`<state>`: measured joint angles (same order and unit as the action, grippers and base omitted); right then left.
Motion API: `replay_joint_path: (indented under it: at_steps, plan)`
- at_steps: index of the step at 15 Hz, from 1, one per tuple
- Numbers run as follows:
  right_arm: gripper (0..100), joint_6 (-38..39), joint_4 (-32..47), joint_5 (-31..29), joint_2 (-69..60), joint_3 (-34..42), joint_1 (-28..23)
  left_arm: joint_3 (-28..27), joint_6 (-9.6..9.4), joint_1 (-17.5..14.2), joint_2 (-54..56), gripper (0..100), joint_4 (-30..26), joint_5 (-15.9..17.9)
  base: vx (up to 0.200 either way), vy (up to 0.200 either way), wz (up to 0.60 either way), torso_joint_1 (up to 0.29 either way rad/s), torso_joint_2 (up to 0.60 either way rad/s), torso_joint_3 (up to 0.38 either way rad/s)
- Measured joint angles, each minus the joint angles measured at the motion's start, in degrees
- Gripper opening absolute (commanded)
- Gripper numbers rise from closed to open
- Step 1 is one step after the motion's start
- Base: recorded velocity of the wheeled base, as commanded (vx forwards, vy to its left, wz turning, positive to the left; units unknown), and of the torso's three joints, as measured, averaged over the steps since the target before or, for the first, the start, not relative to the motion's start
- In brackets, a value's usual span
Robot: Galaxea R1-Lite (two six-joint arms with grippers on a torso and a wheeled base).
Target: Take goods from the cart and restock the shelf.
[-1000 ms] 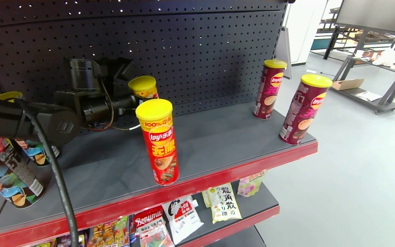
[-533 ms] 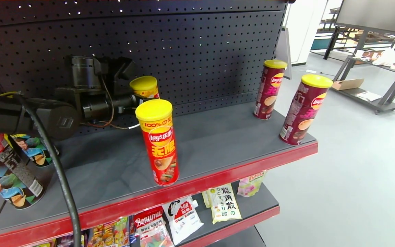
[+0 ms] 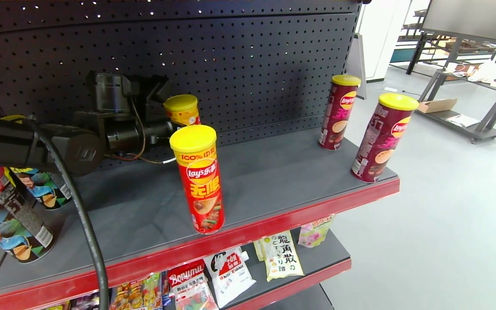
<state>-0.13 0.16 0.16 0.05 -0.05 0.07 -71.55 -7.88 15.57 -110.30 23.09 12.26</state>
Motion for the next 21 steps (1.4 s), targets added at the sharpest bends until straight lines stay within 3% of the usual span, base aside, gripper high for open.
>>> replay_joint_path:
  at_steps: [5, 12, 16, 21]
  plan:
    - [100, 0.0, 0.0, 0.0, 0.0, 0.0, 0.0, 3.0, 0.09, -0.7, 2.7, 100, 0.1, 0.0, 0.000, 0.000, 0.00, 0.000, 0.00, 0.000]
    - [100, 0.0, 0.0, 0.0, 0.0, 0.0, 0.0, 14.9, -0.15, -3.1, 11.6, 100, 0.6, 0.0, 0.000, 0.000, 0.00, 0.000, 0.00, 0.000]
    - [100, 0.0, 0.0, 0.0, 0.0, 0.0, 0.0, 26.6, -0.49, -3.7, 23.7, 100, 0.0, 0.1, 0.000, 0.000, 0.00, 0.000, 0.00, 0.000]
    - [100, 0.0, 0.0, 0.0, 0.0, 0.0, 0.0, 44.2, 0.66, -4.7, 53.3, 100, -6.5, 3.7, 0.000, 0.000, 0.00, 0.000, 0.00, 0.000]
